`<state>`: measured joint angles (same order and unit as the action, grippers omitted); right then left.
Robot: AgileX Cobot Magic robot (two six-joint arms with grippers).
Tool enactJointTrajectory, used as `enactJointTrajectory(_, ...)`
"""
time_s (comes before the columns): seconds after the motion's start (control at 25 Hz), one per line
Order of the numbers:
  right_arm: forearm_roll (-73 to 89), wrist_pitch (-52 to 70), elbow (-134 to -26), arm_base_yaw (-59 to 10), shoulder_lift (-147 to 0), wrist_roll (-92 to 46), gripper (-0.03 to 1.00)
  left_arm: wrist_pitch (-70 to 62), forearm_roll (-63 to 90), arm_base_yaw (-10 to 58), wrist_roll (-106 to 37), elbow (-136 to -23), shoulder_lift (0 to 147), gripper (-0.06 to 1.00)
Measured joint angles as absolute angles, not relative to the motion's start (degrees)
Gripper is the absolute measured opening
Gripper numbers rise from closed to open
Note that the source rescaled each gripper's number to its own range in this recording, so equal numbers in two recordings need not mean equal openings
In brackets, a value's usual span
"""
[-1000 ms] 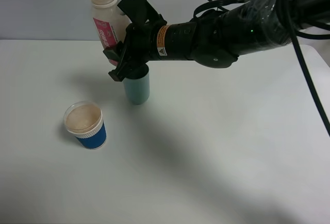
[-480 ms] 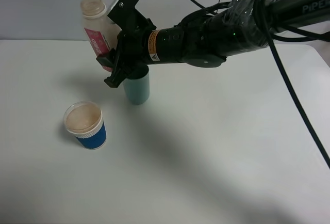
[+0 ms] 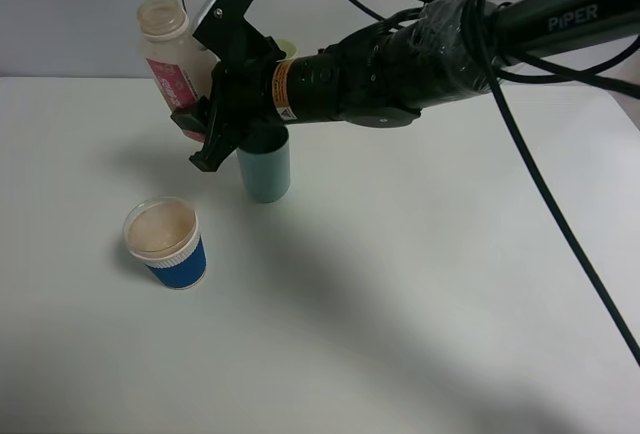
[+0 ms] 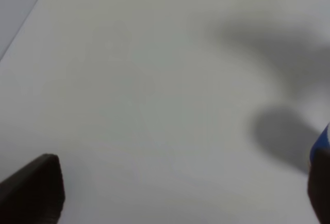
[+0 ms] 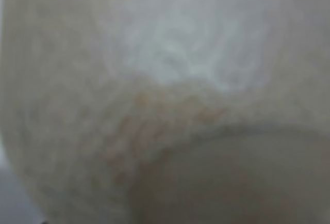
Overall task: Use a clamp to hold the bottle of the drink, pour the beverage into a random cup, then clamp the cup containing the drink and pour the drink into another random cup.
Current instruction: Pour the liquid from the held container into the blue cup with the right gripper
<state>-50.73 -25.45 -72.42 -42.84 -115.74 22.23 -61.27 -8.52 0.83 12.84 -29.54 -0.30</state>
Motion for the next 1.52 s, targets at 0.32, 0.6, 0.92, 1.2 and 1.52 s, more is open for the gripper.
enactJointTrajectory(0.32,-52.0,-26.4,-72.6,-42.8,-117.5,22.9,0.01,-61.3,-8.5,0.8,12.8,-29.5,-0.3,0.88)
enactJointTrajectory(0.6,-56.0,-26.9,-74.4,-44.1,-120.0,24.6,0.01,-61.3,-8.5,0.8,12.8,-29.5,-0.3,0.88)
enactJointTrajectory(0.92,-58.1,-26.9,-75.7,-44.7,-120.8,24.7,0.01,-61.3,-8.5,0.8,12.8,-29.5,-0.3,0.88)
enactJointTrajectory(1.2,-62.0,-25.3,-75.7,-44.7,-120.8,24.7,0.01,-61.3,-8.5,0.8,12.8,-29.5,-0.3,0.88)
enactJointTrajectory(1.52,-70.3,-25.3,-75.7,-44.7,-120.8,26.3,0.01,-61.3,-8.5,0.8,12.8,-29.5,-0.3,0.88)
